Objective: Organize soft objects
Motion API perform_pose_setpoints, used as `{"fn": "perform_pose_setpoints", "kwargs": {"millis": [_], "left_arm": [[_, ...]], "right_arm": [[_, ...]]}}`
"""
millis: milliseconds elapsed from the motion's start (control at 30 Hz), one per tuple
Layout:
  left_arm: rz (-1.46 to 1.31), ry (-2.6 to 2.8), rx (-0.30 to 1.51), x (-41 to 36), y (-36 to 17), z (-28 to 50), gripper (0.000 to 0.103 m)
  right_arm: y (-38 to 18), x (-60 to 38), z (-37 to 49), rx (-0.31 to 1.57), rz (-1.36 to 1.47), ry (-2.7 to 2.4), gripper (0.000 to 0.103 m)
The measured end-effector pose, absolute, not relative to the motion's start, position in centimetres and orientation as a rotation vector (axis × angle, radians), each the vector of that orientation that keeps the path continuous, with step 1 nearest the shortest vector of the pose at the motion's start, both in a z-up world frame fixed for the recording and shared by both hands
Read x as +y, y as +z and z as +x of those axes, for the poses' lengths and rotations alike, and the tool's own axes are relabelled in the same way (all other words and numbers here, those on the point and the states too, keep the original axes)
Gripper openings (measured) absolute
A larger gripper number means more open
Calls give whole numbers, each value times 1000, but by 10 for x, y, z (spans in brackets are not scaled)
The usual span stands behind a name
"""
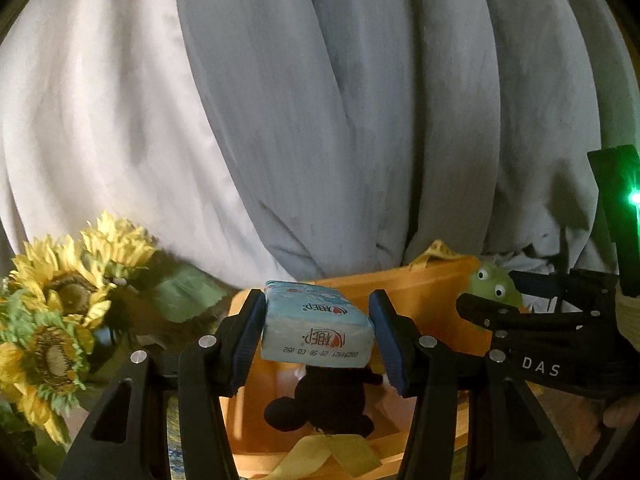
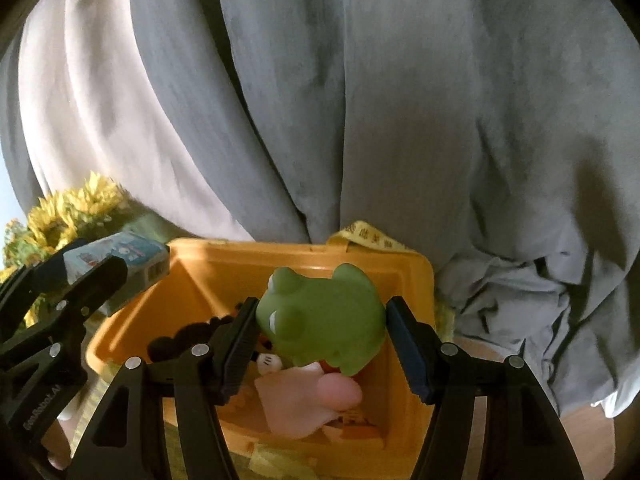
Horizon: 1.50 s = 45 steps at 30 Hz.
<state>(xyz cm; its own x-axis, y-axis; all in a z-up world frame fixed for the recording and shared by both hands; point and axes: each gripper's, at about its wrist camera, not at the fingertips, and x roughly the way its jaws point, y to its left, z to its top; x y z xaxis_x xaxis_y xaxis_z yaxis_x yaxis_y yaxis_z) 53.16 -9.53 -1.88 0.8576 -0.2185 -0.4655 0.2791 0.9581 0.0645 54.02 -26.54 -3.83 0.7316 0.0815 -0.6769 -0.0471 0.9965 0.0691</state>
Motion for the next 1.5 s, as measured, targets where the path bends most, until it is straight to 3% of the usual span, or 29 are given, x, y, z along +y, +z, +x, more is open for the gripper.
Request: {"fn": "perform_pose_setpoints", "kwargs": {"millis": [367,467,567,833,900,1100,1500], "left_arm": [[153,-298,653,-100,-54,564,54],[153,-292,668,-99,-56,564,62],[156,-284,662,-98,-54,559,63],[140,-203,622,-89,-37,533,79],[127,-181,591,-84,-29,521,80],[133,-131,522,-75,-9,479,88],[162,-63,370,-43,23,373,103]], "right_arm": [[-70,-264,564,894,28,86,65],[-74,-266,565,910,31,79,71],[-71,-267,563,903,22,63,74],[-55,-274,538,853,43,15,75],[-47,-274,527,830,50,-1,83],[-19,-271,482,741,44,-41,90],[22,-257,387,625,76,-71,94]]}}
